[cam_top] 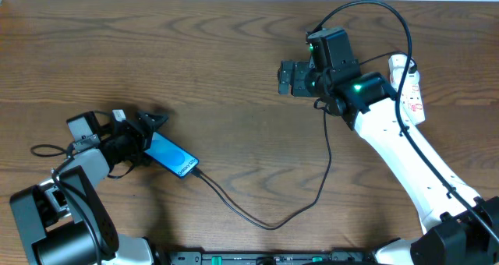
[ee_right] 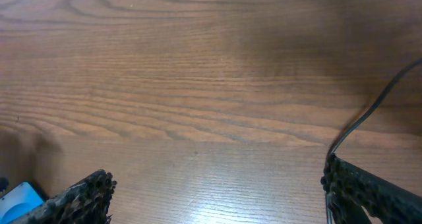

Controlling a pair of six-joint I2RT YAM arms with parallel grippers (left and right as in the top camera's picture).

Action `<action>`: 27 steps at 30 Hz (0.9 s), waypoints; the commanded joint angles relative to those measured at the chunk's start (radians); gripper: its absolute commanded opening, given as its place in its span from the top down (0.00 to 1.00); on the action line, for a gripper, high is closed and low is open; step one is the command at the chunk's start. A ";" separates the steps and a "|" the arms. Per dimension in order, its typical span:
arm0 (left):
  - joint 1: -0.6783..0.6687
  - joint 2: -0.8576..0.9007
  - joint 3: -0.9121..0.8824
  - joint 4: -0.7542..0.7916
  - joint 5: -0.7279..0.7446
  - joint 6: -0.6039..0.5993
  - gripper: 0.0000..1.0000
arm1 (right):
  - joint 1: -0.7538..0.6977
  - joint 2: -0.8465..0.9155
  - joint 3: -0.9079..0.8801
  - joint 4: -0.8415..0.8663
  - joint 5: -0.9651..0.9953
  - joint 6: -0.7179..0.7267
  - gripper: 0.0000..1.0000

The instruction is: Plug charger to phone and switch on socket

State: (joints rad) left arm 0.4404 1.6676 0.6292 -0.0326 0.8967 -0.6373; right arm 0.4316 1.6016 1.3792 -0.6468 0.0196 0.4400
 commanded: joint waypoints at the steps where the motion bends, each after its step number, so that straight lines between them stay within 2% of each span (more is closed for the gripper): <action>1: 0.005 0.079 -0.037 -0.103 -0.311 -0.011 0.08 | 0.009 -0.006 0.008 0.000 0.011 0.008 0.01; 9: 0.005 0.079 0.018 -0.164 -0.312 -0.011 0.08 | 0.009 -0.006 0.008 0.000 0.011 0.008 0.01; 16: 0.005 0.079 0.019 -0.221 -0.371 -0.014 0.08 | 0.009 -0.006 0.008 0.000 0.011 0.008 0.01; 27: 0.005 0.079 0.024 -0.249 -0.375 -0.015 0.08 | 0.009 -0.006 0.008 0.000 0.011 0.008 0.01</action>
State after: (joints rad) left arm 0.4397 1.6726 0.7235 -0.2325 0.7994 -0.6556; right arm 0.4316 1.6016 1.3792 -0.6468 0.0193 0.4400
